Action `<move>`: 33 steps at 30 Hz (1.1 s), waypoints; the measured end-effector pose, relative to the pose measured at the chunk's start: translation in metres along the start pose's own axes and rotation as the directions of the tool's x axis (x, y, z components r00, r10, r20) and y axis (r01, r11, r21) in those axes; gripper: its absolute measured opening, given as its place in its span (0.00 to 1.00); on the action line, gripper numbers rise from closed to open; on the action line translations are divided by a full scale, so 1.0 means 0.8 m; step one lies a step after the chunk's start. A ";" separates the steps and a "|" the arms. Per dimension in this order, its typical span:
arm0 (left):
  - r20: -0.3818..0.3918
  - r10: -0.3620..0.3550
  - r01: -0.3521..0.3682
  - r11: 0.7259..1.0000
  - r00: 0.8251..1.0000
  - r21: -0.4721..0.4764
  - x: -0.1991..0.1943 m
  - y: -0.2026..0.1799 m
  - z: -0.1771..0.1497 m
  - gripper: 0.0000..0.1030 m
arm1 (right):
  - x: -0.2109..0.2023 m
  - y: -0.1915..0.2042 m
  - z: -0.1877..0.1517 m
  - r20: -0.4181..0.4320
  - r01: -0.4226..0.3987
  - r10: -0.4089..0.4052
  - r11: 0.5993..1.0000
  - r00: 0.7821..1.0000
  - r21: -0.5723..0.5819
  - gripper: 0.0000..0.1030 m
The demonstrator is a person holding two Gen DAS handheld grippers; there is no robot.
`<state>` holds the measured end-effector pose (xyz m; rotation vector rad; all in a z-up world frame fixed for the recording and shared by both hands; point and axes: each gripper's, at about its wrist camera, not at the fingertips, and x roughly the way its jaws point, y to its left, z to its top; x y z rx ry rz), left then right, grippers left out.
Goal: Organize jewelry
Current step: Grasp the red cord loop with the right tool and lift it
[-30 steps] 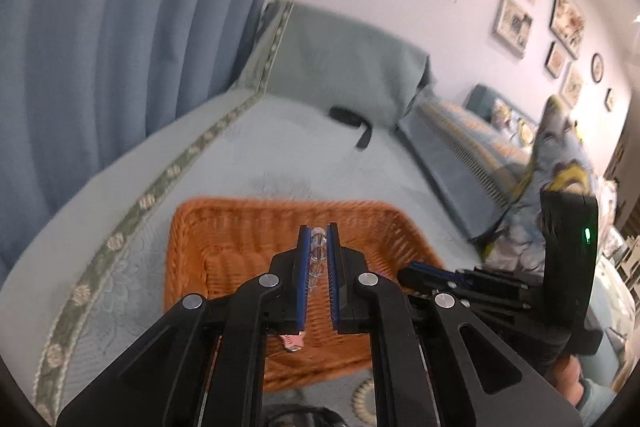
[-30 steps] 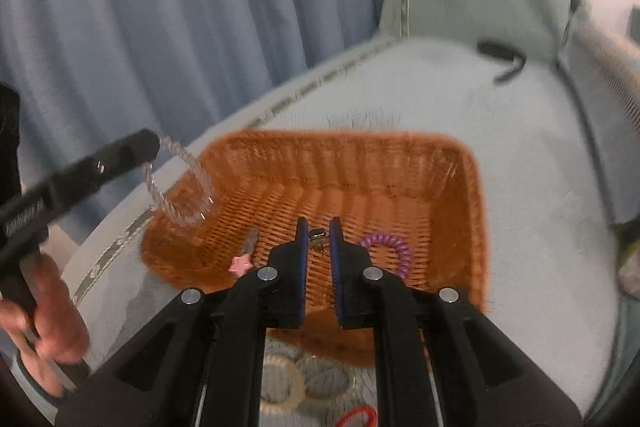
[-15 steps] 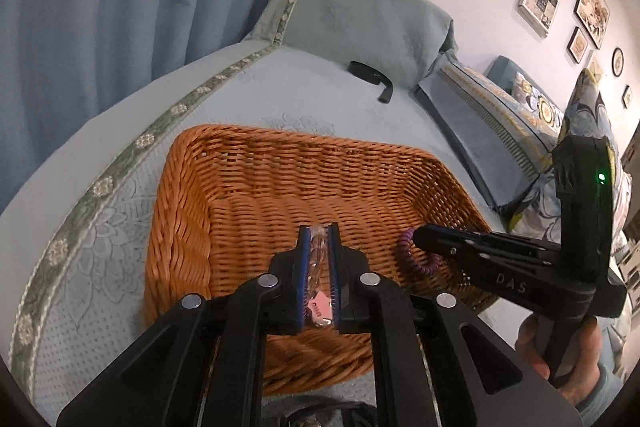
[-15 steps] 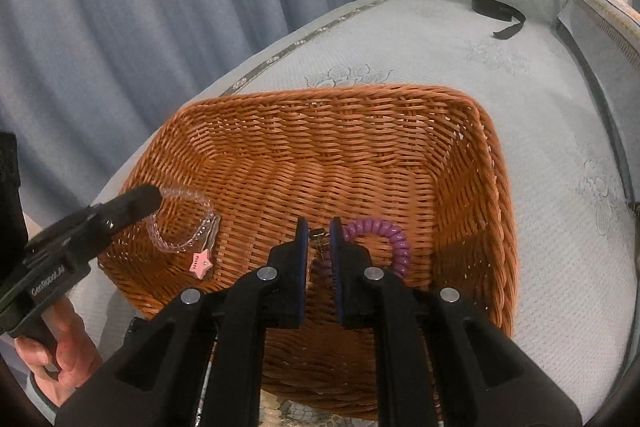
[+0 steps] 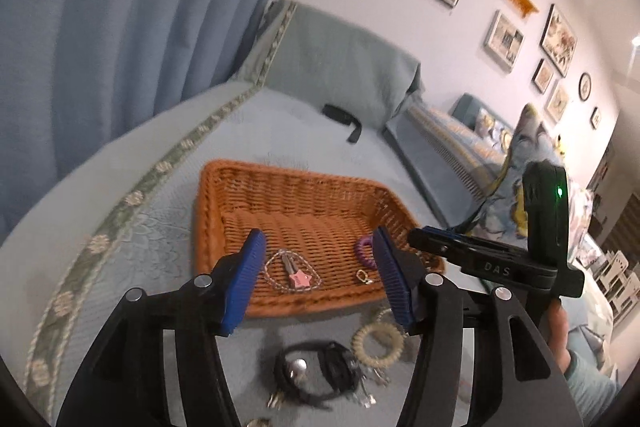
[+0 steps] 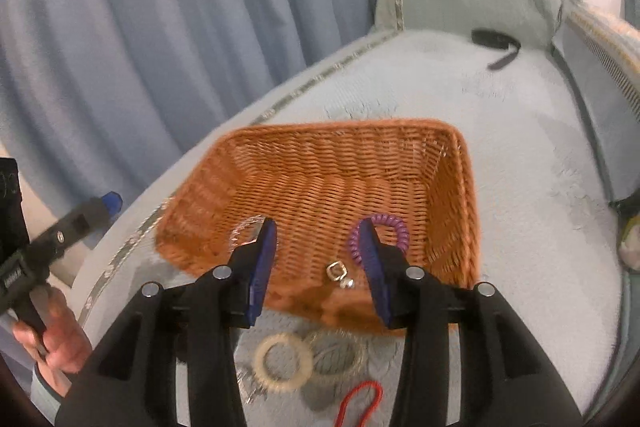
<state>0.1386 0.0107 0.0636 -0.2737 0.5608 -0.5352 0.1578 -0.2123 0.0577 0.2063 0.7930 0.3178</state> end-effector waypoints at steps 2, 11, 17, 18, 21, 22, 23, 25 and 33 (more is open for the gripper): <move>0.026 0.001 -0.001 1.000 1.000 -0.001 -0.023 -0.001 -0.002 0.52 | -0.024 0.007 -0.009 0.027 -0.013 0.014 1.000 1.000 -0.013 0.38; 0.067 0.034 -0.033 0.999 0.997 -0.019 -0.089 0.004 -0.048 0.52 | -0.100 0.024 -0.075 0.101 -0.008 0.013 0.999 0.995 -0.051 0.38; -0.019 0.083 -0.083 0.997 0.996 0.001 -0.090 0.017 -0.104 0.52 | -0.103 0.021 -0.132 0.066 0.051 -0.047 0.997 0.997 -0.053 0.38; -0.037 0.091 -0.091 0.996 0.995 0.003 -0.087 0.022 -0.111 0.52 | -0.101 0.019 -0.142 0.059 0.053 -0.050 0.998 0.997 -0.043 0.38; -0.104 0.088 -0.088 0.996 0.991 0.006 -0.074 0.034 -0.131 0.52 | -0.092 0.013 -0.164 0.037 0.065 -0.065 0.998 0.997 -0.019 0.38; -0.128 0.095 -0.094 0.995 0.987 0.017 -0.068 0.035 -0.137 0.52 | -0.085 0.009 -0.170 0.021 0.069 -0.069 0.998 0.997 -0.001 0.38; -0.147 0.105 -0.101 0.994 0.984 0.033 -0.062 0.034 -0.141 0.52 | -0.077 0.007 -0.173 0.010 0.070 -0.070 0.997 0.997 0.012 0.38; -0.185 0.117 -0.107 0.992 0.976 0.065 -0.053 0.033 -0.148 0.52 | -0.069 0.003 -0.181 -0.005 0.089 -0.089 0.996 0.996 0.024 0.38; -0.267 0.215 -0.169 0.968 0.939 0.186 -0.001 0.025 -0.160 0.48 | -0.058 -0.004 -0.192 -0.016 0.103 -0.102 0.994 0.995 0.043 0.38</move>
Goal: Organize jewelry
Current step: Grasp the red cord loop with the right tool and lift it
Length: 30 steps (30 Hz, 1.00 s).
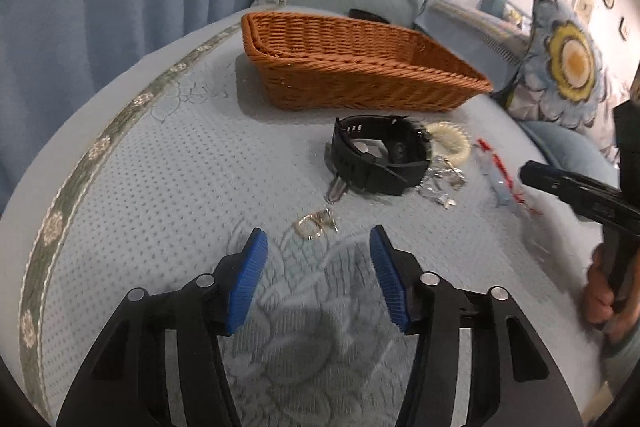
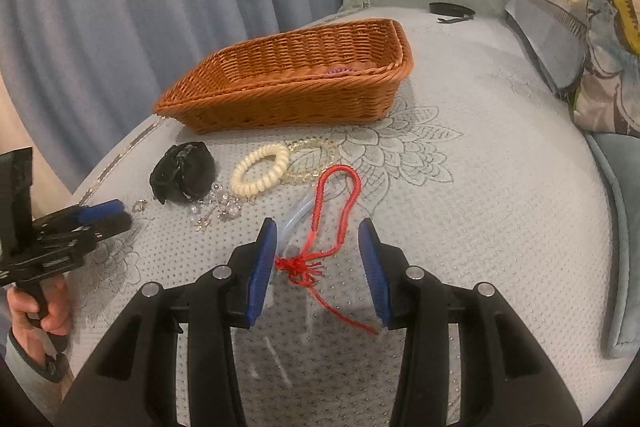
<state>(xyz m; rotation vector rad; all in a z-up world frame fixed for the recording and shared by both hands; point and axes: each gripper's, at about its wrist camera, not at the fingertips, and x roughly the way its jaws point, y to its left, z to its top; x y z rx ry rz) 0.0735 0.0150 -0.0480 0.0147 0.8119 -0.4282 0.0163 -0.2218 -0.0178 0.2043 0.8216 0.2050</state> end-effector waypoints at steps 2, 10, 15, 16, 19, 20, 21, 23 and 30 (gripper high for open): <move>0.000 0.032 -0.032 0.999 0.999 0.026 0.006 -0.006 0.006 0.48 | 0.001 0.000 -0.001 -0.003 -0.002 0.002 1.000 1.000 0.000 0.38; -0.008 0.036 -0.035 0.993 0.999 0.115 0.007 -0.032 0.001 0.19 | 0.003 -0.002 0.000 -0.014 -0.006 0.006 1.000 1.000 0.010 0.38; 0.000 0.016 -0.016 0.998 1.000 0.064 0.004 -0.027 -0.002 0.19 | 0.001 -0.001 -0.001 -0.009 -0.009 0.009 1.000 1.000 0.007 0.38; 0.006 0.029 -0.030 0.998 1.000 0.049 0.004 -0.024 0.000 0.19 | 0.000 0.000 -0.001 -0.007 -0.009 0.009 1.000 1.000 0.005 0.38; 0.011 0.046 -0.046 0.999 0.999 0.021 0.007 -0.021 0.003 0.21 | -0.002 0.000 -0.001 0.002 -0.004 0.004 1.000 1.000 0.005 0.38; 0.009 0.049 -0.049 0.999 0.999 0.022 0.010 -0.023 0.005 0.23 | -0.002 -0.001 -0.001 0.002 0.001 -0.001 1.000 1.000 0.010 0.38; 0.007 0.053 -0.053 0.998 0.999 0.029 0.011 -0.025 0.006 0.25 | -0.001 -0.002 0.000 -0.002 0.003 -0.003 1.000 1.000 0.015 0.38; 0.002 0.065 -0.065 0.996 0.998 0.055 0.016 -0.033 0.007 0.28 | 0.004 -0.004 0.003 -0.019 0.001 0.000 1.000 1.000 0.023 0.38; 0.000 0.100 -0.100 0.992 0.995 0.071 0.020 -0.040 0.006 0.25 | 0.037 0.007 0.017 -0.100 0.104 -0.105 0.994 0.989 -0.013 0.33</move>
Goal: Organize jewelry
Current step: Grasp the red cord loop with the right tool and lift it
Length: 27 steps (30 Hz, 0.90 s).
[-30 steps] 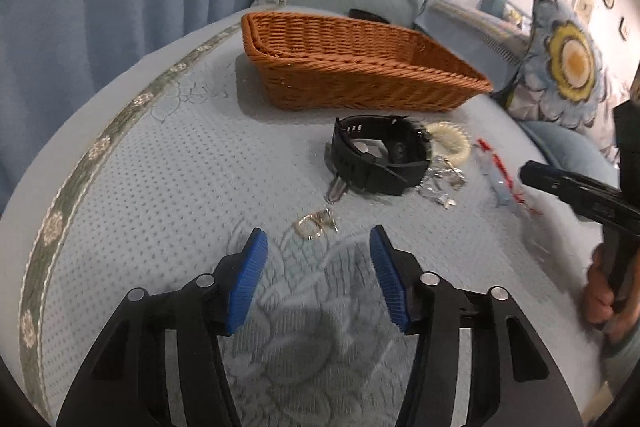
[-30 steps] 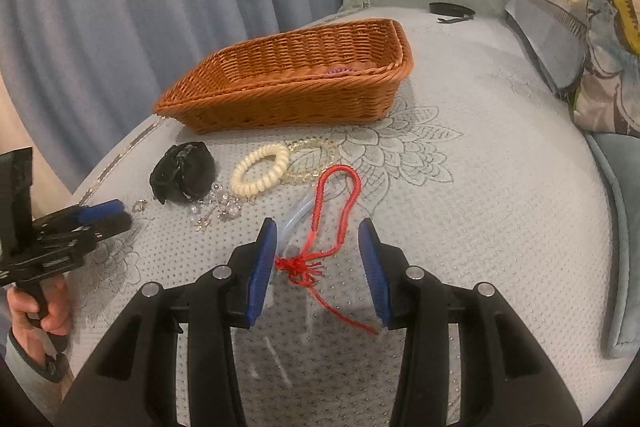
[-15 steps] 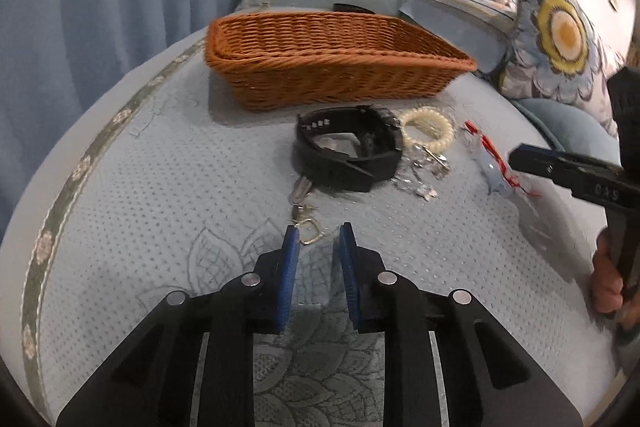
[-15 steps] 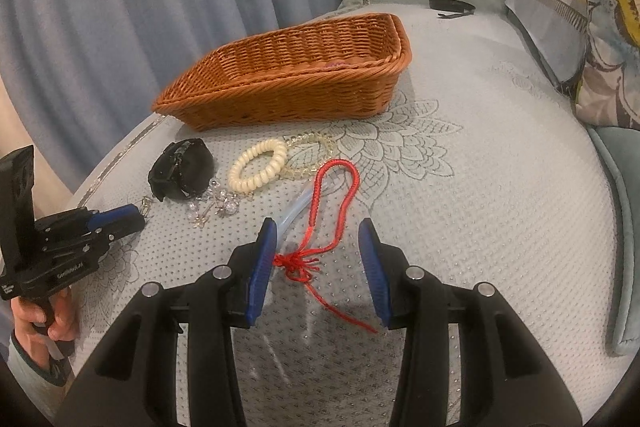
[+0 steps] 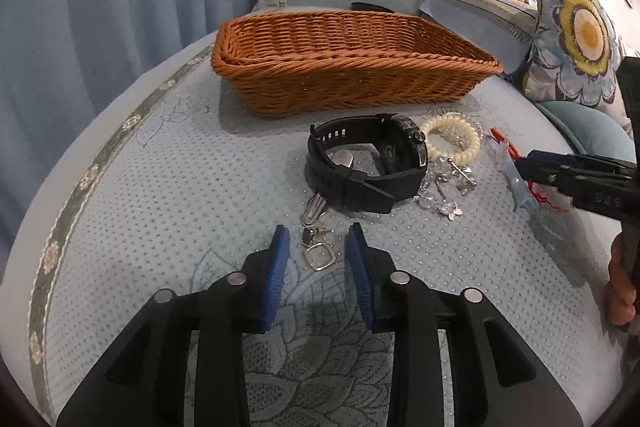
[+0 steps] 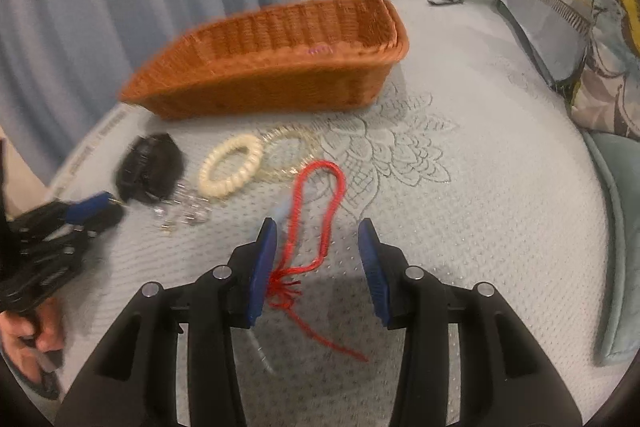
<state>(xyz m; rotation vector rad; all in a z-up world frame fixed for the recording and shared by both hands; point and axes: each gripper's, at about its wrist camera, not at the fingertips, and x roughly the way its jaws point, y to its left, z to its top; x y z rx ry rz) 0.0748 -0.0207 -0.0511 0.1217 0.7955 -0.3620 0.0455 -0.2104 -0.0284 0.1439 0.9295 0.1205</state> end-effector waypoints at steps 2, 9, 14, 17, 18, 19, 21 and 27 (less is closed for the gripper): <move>0.001 0.008 -0.008 1.000 1.000 0.003 0.002 0.001 0.001 0.15 | 0.004 0.006 -0.001 -0.002 0.034 -0.034 0.999 0.999 -0.023 0.23; 0.032 0.004 -0.005 1.000 0.999 0.029 -0.007 -0.006 -0.002 0.03 | -0.010 0.006 -0.008 0.046 0.007 -0.006 1.000 0.999 -0.030 0.03; 0.079 -0.009 0.010 1.000 0.997 -0.004 -0.020 0.000 -0.004 0.03 | -0.032 -0.006 -0.011 0.135 -0.060 0.060 0.998 0.989 -0.004 0.03; 0.103 -0.045 0.049 0.998 0.994 -0.037 -0.029 0.007 -0.006 0.03 | -0.049 -0.007 -0.012 0.194 -0.094 0.095 0.995 0.976 -0.016 0.03; 0.118 -0.061 0.067 0.997 0.991 -0.047 -0.033 0.009 -0.007 0.03 | -0.051 -0.007 -0.012 0.200 -0.100 0.101 0.995 0.974 -0.018 0.03; 0.138 -0.077 0.086 0.995 0.987 -0.060 -0.039 0.012 -0.008 0.03 | -0.052 -0.006 -0.012 0.202 -0.102 0.104 0.995 0.974 -0.019 0.03; 0.168 -0.101 0.116 0.990 0.981 -0.079 -0.048 0.016 -0.010 0.03 | -0.055 -0.007 -0.010 0.210 -0.109 0.110 0.994 0.972 -0.015 0.03; 0.260 -0.114 0.136 0.988 0.959 -0.070 -0.082 0.009 0.013 0.03 | -0.086 -0.003 0.007 0.277 -0.131 0.136 0.991 0.951 -0.036 0.03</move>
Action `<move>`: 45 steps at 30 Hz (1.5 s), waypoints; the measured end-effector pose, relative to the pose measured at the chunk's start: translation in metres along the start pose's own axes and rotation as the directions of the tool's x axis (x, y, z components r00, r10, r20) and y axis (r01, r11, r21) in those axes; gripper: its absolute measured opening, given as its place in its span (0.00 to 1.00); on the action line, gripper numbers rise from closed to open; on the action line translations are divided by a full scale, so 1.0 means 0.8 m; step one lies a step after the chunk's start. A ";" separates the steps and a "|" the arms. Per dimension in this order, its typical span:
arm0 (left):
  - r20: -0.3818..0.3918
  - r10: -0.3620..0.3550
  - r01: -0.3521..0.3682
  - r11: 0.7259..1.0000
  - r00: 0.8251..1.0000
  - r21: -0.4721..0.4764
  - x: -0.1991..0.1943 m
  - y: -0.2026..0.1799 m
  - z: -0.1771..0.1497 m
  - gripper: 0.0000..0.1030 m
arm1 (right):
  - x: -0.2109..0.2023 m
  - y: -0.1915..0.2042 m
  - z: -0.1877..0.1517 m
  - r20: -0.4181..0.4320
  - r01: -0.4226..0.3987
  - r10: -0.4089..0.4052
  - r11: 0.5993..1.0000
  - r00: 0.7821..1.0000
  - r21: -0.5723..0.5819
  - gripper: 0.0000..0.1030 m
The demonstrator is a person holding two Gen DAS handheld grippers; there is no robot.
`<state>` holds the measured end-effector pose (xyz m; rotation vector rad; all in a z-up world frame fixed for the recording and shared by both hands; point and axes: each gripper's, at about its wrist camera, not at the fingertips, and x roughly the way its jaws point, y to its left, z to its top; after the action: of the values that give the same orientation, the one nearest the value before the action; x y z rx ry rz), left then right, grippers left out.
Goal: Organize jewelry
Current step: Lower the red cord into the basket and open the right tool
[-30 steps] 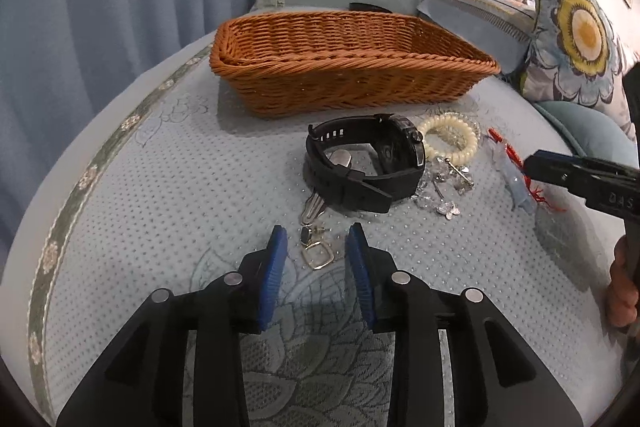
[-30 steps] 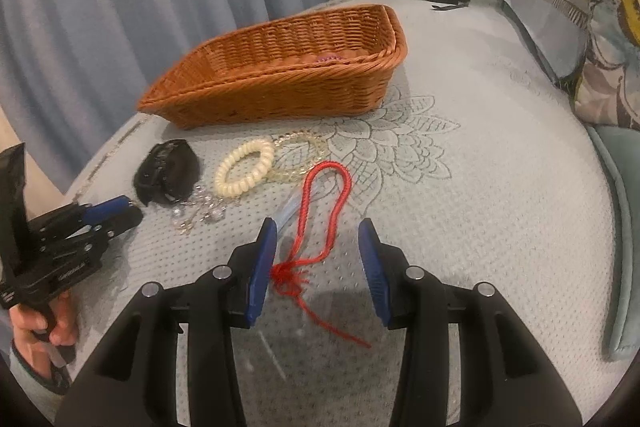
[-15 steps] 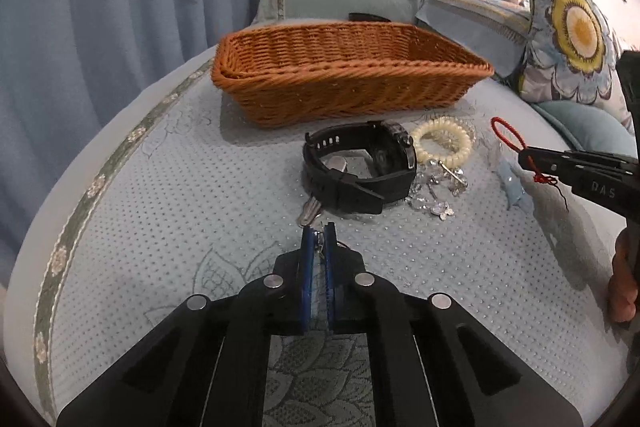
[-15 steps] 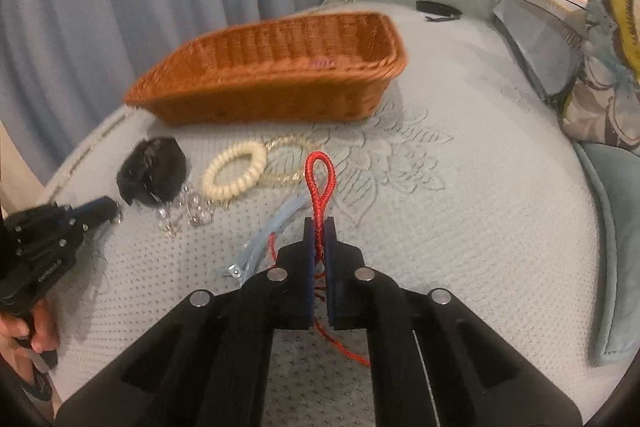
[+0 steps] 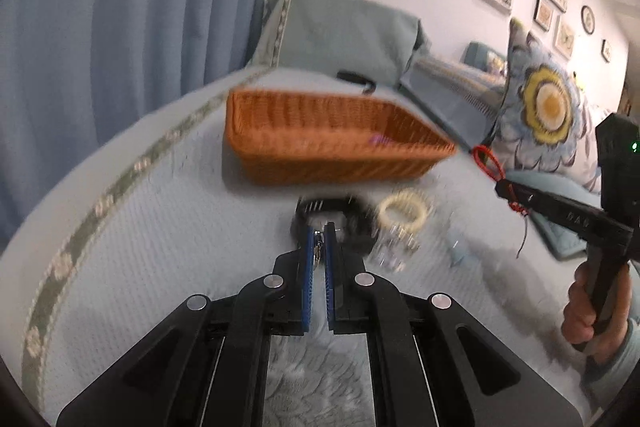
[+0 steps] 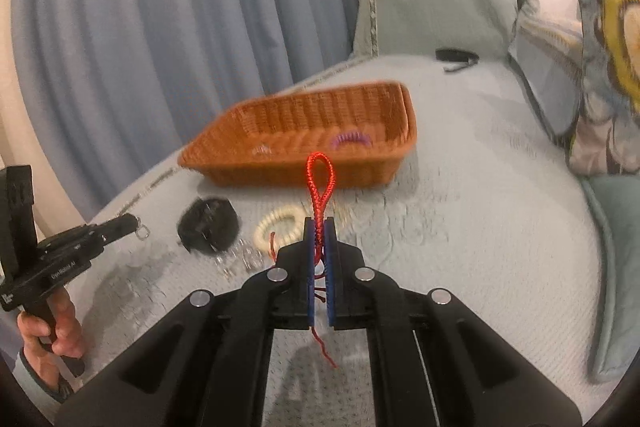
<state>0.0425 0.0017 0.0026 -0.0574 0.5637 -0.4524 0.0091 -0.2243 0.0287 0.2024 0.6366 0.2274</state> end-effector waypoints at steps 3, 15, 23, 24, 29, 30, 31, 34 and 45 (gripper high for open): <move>0.052 -0.022 0.021 1.000 0.998 0.009 -0.008 -0.005 0.028 0.03 | -0.007 0.007 0.024 0.040 -0.004 0.005 1.000 0.999 -0.030 0.03; 0.060 -0.069 0.066 0.996 0.996 0.058 0.072 -0.010 0.140 0.03 | 0.076 0.005 0.152 0.011 -0.033 0.034 0.995 0.999 -0.089 0.03; -0.084 -0.050 0.047 0.998 0.995 -0.046 0.182 0.015 0.148 0.03 | 0.214 -0.017 0.158 -0.268 -0.052 0.053 0.999 0.962 0.012 0.03; -0.094 -0.050 0.045 0.998 0.994 -0.052 0.188 0.017 0.147 0.03 | 0.220 -0.016 0.155 -0.274 -0.038 0.038 0.999 0.961 0.007 0.03; -0.122 -0.028 0.023 0.999 0.992 -0.045 0.207 0.018 0.138 0.03 | 0.232 -0.015 0.145 -0.281 -0.018 0.020 1.000 0.959 0.008 0.03; -0.127 -0.031 0.024 0.998 0.991 -0.054 0.209 0.019 0.137 0.03 | 0.233 -0.013 0.144 -0.283 -0.010 0.010 1.000 0.959 -0.001 0.03; -0.131 -0.034 0.026 0.998 0.991 -0.064 0.210 0.022 0.136 0.04 | 0.234 -0.012 0.143 -0.284 0.007 -0.009 1.000 0.959 -0.007 0.03; -0.146 -0.051 0.040 0.996 0.988 -0.077 0.208 0.025 0.136 0.11 | 0.240 -0.023 0.144 -0.306 0.010 -0.006 1.000 0.952 0.014 0.03; -0.034 -0.099 0.095 0.991 0.995 -0.096 0.133 0.024 0.141 0.51 | 0.203 -0.026 0.150 -0.243 0.030 -0.024 0.999 0.970 0.022 0.53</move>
<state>0.1896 -0.0344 0.0408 -0.1671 0.6219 -0.5226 0.2116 -0.2142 0.0260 0.1919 0.8857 0.2195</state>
